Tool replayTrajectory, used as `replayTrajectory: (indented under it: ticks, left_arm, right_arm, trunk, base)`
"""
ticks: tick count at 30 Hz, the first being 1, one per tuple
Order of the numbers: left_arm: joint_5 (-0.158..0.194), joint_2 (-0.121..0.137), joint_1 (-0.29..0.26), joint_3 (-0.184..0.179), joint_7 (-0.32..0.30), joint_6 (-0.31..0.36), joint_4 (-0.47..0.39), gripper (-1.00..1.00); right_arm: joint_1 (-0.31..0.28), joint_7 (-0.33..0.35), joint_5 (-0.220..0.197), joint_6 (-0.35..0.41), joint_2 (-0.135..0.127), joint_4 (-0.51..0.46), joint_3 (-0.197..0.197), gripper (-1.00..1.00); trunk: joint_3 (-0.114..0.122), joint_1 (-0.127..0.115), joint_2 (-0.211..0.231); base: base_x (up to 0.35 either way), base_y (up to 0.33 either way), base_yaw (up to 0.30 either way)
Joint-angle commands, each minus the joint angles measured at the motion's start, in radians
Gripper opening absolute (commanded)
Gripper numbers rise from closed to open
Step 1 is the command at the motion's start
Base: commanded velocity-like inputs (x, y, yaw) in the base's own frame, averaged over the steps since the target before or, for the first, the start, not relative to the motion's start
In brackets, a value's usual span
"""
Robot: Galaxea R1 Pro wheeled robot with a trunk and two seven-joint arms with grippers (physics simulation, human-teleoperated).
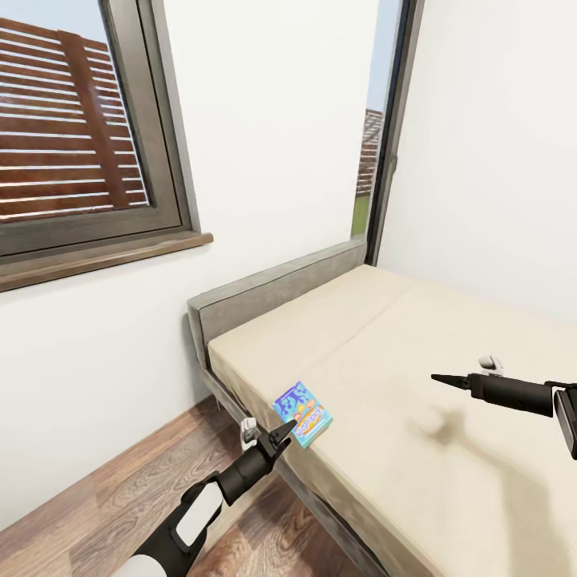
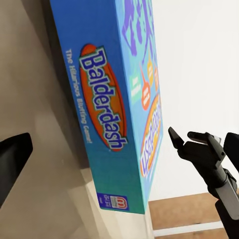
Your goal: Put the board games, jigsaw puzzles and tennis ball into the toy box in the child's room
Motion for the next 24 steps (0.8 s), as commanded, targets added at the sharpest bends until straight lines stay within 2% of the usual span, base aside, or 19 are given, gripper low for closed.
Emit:
replayTrajectory:
  ticks: [1,24]
  left_arm:
    - [0.013,-0.011,-0.001,-0.004,0.000,0.011,0.000,1.00]
    - [0.011,-0.011,-0.001,-0.004,-0.004,0.012,-0.005,1.00]
  right_arm:
    - [-0.001,0.009,0.011,0.009,0.001,-0.001,-0.004,1.00]
    - [-0.001,0.009,0.011,0.009,0.001,-0.001,-0.004,1.00]
  trunk:
    - [-0.001,0.000,0.000]
    - [-0.001,0.000,0.000]
  base:
    - [0.000,0.000,-0.008]
    - [0.000,0.000,-0.002]
